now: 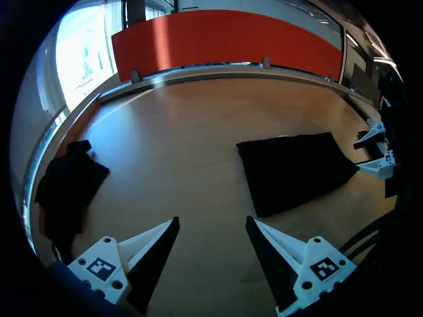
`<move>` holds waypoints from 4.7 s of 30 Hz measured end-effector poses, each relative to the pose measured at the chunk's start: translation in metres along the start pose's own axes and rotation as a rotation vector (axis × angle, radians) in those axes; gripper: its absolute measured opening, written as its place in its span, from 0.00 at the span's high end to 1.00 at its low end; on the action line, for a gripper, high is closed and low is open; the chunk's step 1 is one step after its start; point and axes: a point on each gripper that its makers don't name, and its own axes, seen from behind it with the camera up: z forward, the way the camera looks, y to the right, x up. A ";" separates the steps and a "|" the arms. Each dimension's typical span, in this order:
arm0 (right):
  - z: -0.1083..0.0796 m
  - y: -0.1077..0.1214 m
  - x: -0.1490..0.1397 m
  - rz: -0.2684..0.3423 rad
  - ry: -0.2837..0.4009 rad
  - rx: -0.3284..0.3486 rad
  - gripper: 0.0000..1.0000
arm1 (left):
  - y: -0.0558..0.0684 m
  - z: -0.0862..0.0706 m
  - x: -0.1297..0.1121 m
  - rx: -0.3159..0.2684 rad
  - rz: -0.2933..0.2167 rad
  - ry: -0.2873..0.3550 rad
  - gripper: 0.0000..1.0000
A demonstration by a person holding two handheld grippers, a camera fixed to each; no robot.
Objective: Fold towel
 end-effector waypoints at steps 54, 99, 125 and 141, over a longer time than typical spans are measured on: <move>-0.001 -0.001 -0.039 -0.058 -0.108 0.076 0.96 | -0.020 -0.035 -0.035 0.043 -0.074 -0.018 0.07; -0.003 -0.030 0.132 -0.293 0.146 0.088 0.96 | -0.030 -0.047 -0.014 0.054 -0.133 0.036 0.07; 0.031 -0.103 0.182 -0.490 0.112 0.218 0.96 | -0.038 -0.058 -0.014 0.058 -0.260 0.072 0.07; 0.089 -0.176 0.149 -0.525 0.000 0.339 0.96 | -0.030 -0.059 -0.025 0.049 -0.311 0.074 0.07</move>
